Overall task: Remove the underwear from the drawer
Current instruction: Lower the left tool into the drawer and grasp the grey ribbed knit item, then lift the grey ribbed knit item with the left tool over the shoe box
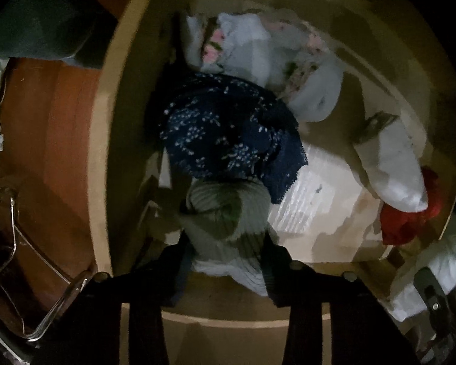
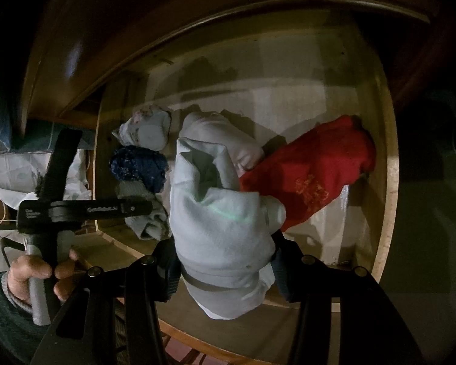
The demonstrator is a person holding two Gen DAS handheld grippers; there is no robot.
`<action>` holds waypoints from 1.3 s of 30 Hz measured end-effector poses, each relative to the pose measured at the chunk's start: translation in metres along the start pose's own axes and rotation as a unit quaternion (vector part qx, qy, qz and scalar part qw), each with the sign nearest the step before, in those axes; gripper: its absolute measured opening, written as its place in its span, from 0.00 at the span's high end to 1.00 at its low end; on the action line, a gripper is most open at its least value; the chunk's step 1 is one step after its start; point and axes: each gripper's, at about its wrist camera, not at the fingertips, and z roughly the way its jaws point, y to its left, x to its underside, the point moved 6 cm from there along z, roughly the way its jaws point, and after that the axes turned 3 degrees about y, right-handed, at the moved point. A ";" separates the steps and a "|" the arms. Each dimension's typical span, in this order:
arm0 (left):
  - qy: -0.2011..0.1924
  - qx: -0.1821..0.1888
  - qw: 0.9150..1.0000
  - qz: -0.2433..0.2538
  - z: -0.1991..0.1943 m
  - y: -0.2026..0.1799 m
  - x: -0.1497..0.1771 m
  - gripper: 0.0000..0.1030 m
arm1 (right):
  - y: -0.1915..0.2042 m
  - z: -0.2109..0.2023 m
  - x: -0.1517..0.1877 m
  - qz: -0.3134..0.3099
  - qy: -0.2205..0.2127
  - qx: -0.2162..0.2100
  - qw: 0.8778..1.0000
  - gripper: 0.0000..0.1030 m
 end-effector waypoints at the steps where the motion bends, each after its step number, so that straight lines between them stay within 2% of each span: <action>1: -0.001 0.005 1.000 0.001 -0.002 0.000 0.002 0.62 | 0.000 0.000 0.000 0.000 0.000 0.000 1.000 0.54; 13: -0.044 0.041 0.998 0.022 -0.046 0.011 0.024 0.63 | 0.007 -0.002 0.000 -0.013 -0.008 0.009 1.000 0.54; 23: -0.115 0.049 0.990 0.071 -0.073 -0.004 0.058 0.63 | 0.009 -0.003 -0.002 -0.017 -0.016 0.020 1.000 0.54; 27: -0.161 0.039 0.981 0.100 -0.094 -0.006 0.071 0.63 | 0.010 -0.005 -0.002 -0.017 -0.019 0.023 0.999 0.54; 32: -0.240 0.028 0.961 0.133 -0.129 -0.010 0.088 0.63 | 0.010 -0.004 -0.001 -0.021 -0.020 0.030 0.999 0.54; 34: -0.272 0.024 0.950 0.150 -0.144 -0.015 0.096 0.63 | 0.010 -0.005 -0.001 -0.021 -0.021 0.030 0.999 0.54; 39: -0.323 0.029 0.928 0.184 -0.180 -0.022 0.117 0.63 | 0.010 -0.006 -0.001 -0.022 -0.025 0.034 0.999 0.54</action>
